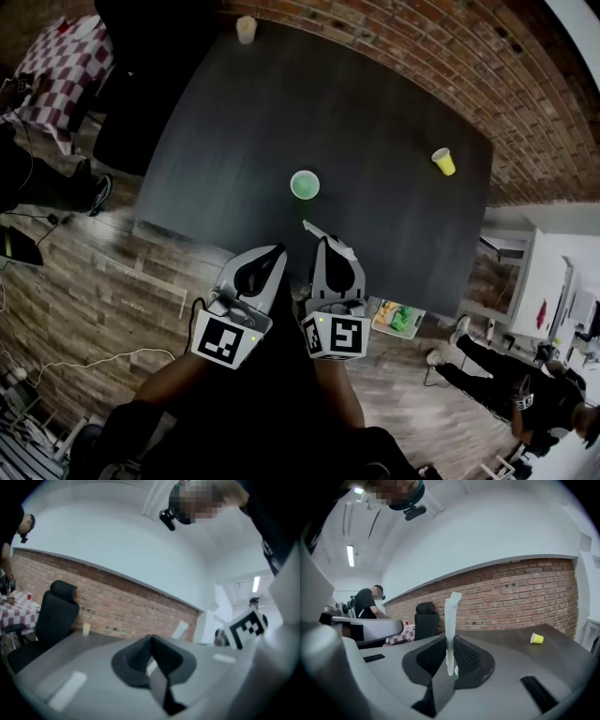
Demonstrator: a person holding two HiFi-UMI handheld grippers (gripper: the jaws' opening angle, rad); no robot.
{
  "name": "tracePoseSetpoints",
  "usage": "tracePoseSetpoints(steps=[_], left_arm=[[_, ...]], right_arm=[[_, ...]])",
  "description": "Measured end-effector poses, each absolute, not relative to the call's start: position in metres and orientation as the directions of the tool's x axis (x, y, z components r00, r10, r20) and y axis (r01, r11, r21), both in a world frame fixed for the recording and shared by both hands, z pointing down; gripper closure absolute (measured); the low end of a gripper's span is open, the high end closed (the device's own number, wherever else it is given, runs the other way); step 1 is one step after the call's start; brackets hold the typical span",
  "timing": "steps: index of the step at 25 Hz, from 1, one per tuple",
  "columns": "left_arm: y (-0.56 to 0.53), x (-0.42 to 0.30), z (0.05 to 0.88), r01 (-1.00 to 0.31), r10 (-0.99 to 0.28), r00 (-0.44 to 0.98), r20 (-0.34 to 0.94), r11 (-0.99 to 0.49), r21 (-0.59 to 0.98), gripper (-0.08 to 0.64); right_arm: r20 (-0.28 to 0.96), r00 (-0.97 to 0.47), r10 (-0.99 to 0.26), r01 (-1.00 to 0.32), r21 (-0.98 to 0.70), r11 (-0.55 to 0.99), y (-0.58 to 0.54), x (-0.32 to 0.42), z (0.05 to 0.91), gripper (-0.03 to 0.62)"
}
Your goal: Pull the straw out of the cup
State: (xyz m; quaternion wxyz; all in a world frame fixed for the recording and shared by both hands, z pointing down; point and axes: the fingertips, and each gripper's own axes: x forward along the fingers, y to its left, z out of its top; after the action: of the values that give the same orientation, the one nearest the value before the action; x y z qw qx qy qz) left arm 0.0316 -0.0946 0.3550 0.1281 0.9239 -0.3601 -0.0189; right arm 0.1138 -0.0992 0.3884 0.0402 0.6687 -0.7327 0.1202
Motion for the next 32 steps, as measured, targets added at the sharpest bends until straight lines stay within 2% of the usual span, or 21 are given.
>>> tracePoseSetpoints(steps=[23, 32], left_arm=[[0.038, -0.042, 0.298, -0.632, -0.641, 0.767, -0.018, -0.760, 0.152, 0.555], [0.085, -0.069, 0.279, -0.602, -0.614, 0.789, -0.043, -0.784, 0.151, 0.555]], right_arm=[[0.137, -0.114, -0.984, -0.990, -0.100, 0.101, 0.049, 0.045, 0.322, 0.548], [0.100, -0.068, -0.993, -0.993, -0.100, 0.058, 0.111, 0.017, 0.287, 0.548]])
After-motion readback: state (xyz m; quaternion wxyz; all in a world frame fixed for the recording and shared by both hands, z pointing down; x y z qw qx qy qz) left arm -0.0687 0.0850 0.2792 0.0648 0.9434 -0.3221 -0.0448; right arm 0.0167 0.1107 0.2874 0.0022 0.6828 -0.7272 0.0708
